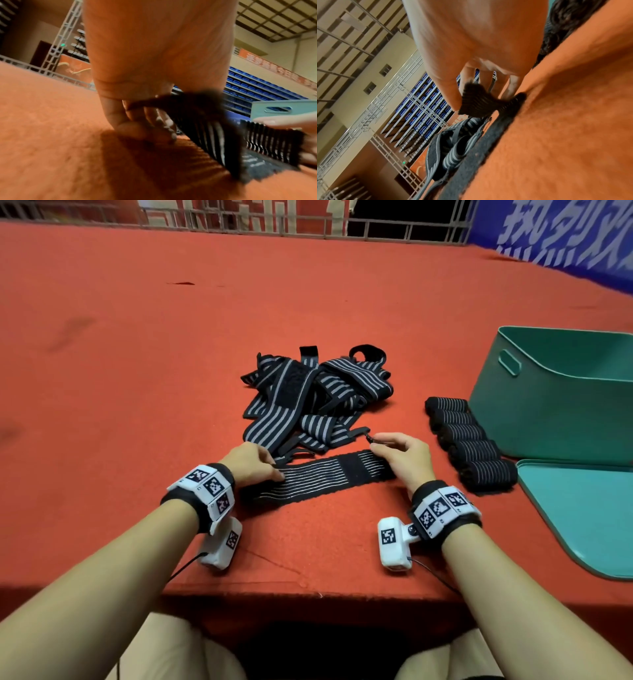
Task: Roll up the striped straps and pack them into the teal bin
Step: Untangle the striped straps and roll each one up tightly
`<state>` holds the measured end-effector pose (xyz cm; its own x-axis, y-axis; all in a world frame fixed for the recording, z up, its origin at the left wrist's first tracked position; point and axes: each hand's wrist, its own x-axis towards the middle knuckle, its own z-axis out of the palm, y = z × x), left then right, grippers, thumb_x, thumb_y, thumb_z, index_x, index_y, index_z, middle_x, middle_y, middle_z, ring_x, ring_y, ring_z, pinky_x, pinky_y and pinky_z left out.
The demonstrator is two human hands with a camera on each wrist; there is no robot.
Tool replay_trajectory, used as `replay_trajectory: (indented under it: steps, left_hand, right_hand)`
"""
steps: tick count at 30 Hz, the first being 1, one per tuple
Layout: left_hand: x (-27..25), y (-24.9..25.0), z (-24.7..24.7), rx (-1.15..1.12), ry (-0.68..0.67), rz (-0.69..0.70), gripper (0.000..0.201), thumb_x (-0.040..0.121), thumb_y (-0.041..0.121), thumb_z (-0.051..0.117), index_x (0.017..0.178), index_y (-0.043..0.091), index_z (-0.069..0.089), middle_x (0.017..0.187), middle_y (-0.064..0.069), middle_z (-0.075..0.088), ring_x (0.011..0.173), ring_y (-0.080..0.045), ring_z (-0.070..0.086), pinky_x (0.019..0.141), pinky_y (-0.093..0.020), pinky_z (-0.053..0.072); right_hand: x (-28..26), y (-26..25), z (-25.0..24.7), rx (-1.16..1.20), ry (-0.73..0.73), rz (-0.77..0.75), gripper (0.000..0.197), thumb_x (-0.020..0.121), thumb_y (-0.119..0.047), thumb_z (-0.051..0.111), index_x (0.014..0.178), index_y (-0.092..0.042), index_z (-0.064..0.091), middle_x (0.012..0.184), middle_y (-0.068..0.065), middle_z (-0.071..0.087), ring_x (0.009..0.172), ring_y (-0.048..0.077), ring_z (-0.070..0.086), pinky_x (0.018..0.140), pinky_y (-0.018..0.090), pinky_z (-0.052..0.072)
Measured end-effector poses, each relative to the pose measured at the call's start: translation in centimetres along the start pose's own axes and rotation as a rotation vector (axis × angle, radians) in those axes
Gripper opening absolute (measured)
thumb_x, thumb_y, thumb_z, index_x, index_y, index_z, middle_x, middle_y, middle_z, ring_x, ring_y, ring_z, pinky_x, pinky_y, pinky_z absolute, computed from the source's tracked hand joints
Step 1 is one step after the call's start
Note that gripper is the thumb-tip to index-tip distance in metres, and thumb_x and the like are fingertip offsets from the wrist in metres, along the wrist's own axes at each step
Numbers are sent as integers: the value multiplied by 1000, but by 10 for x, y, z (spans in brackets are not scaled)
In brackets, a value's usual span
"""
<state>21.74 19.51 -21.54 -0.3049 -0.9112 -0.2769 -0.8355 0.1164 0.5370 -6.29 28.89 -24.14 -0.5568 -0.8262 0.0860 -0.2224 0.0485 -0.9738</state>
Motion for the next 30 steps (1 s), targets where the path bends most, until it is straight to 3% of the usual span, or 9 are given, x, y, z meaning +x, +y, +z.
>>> replay_trajectory:
  steps: [4, 8, 11, 13, 18, 20, 23, 26, 30]
  left_hand:
    - [-1, 7, 1, 99, 91, 6, 22, 85, 47, 75, 83, 25, 71, 87, 8, 67, 91, -16, 64, 85, -33, 53]
    - [0, 11, 4, 54, 38, 3, 22, 84, 42, 79, 85, 22, 71, 86, 7, 67, 87, -13, 62, 76, -29, 48]
    - [2, 10, 8, -78, -67, 9, 20, 85, 31, 81, 78, 20, 65, 80, 3, 69, 83, -16, 65, 73, -27, 47]
    - [0, 10, 10, -219, -143, 8, 17, 88, 20, 79, 78, 16, 66, 76, -1, 72, 74, -17, 68, 69, -26, 51]
    - [-10, 10, 5, -416, -249, -2, 16, 87, 13, 78, 75, 16, 68, 77, -2, 74, 71, -15, 68, 72, -26, 53]
    - [-13, 8, -1, -423, -312, -22, 20, 87, 14, 78, 72, 17, 66, 73, -2, 72, 66, -14, 67, 65, -24, 52]
    - [-11, 0, -9, -262, -239, -58, 26, 82, 24, 85, 68, 19, 63, 70, 1, 68, 68, -13, 62, 66, -24, 49]
    - [-5, -9, -9, -272, -61, -93, 23, 79, 25, 87, 72, 14, 68, 77, -3, 68, 75, -16, 61, 68, -25, 48]
    - [-6, -9, -1, -400, 1, -117, 18, 80, 16, 82, 92, 4, 78, 95, -11, 77, 92, -28, 71, 89, -36, 56]
  right_hand:
    - [1, 4, 6, -112, -80, 8, 15, 83, -13, 81, 86, -27, 77, 89, -6, 76, 86, 11, 68, 78, 24, 50]
    - [4, 3, 0, -304, -23, 34, 18, 73, -22, 83, 84, -32, 73, 96, -8, 73, 102, 19, 69, 94, 38, 55]
    - [9, 11, 0, -471, -64, 205, 74, 40, -61, 78, 107, -34, 65, 113, -1, 69, 109, 26, 67, 90, 48, 59]
    - [13, 12, 5, -558, -106, 221, 103, 38, -60, 84, 130, -25, 56, 119, 3, 68, 111, 28, 67, 90, 48, 59]
    - [14, -4, 8, -459, -93, 184, 53, 74, -15, 89, 118, -24, 61, 92, -4, 67, 93, 21, 66, 80, 32, 52]
    - [18, -5, 7, -345, -3, 193, 40, 73, -19, 86, 107, -24, 66, 90, 0, 72, 85, 26, 70, 79, 40, 59]
    - [24, -1, -2, -336, 42, 275, 37, 81, -18, 78, 115, -17, 64, 87, 4, 70, 77, 31, 70, 84, 52, 61]
    - [23, 4, -14, -569, 12, 232, 42, 85, -33, 76, 123, -19, 62, 118, 6, 69, 110, 31, 65, 98, 41, 53]
    - [13, -1, -7, -731, -206, 201, 79, 59, -74, 81, 118, -24, 63, 110, -1, 66, 112, 25, 57, 97, 37, 51]
